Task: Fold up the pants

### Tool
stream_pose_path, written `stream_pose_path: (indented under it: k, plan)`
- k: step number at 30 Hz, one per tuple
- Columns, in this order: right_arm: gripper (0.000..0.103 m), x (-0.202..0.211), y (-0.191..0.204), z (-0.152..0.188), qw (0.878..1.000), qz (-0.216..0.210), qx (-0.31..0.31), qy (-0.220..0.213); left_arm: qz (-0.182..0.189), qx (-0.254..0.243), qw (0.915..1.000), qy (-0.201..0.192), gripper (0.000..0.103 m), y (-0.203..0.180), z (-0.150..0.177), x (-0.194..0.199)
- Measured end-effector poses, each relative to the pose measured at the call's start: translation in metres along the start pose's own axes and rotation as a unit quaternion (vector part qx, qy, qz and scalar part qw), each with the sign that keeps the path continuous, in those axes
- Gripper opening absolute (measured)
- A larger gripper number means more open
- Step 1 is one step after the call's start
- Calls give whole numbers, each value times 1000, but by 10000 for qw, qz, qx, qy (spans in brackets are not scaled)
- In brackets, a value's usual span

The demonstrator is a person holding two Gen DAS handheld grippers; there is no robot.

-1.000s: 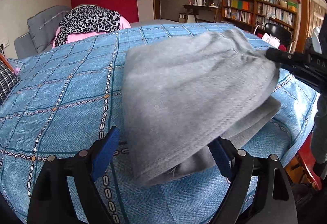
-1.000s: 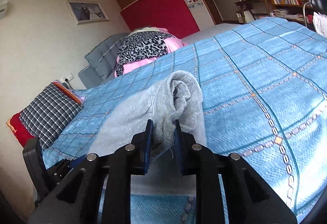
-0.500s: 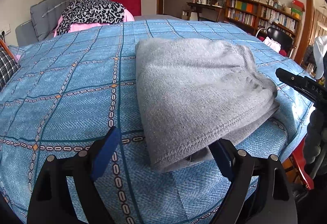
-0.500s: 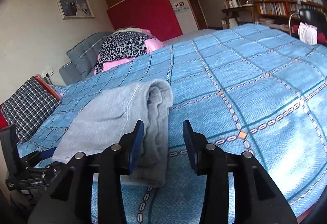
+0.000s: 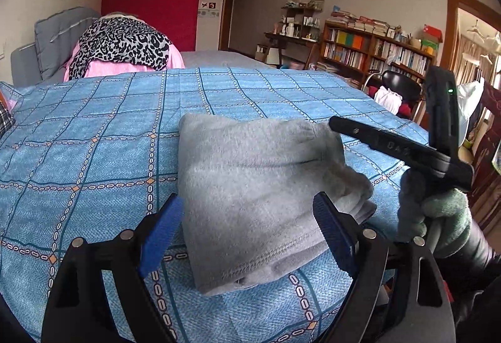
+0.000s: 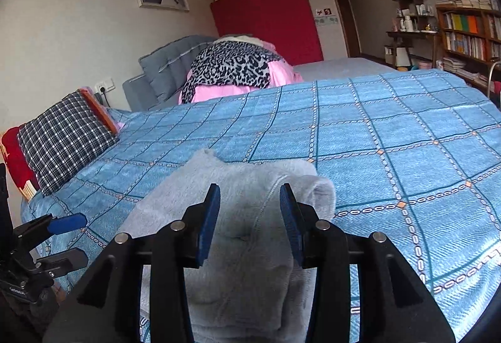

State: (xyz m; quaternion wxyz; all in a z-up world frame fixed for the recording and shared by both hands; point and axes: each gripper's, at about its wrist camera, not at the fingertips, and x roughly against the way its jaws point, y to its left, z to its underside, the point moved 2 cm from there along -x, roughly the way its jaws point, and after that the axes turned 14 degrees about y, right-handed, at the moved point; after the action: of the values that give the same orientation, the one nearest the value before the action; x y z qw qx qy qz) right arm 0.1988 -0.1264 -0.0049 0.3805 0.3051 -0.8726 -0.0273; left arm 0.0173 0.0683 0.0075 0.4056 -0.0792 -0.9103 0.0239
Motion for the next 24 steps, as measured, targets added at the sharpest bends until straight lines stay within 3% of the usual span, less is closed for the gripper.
stream_pose_path:
  k: [10, 24]
  plan:
    - [41, -49, -20, -13, 9987, 170, -124, 474, 80, -35, 9980, 625, 78, -15, -9, -54]
    - [41, -80, -45, -16, 9918, 731, -401, 966, -54, -161, 9974, 698, 78, -21, -3, -73]
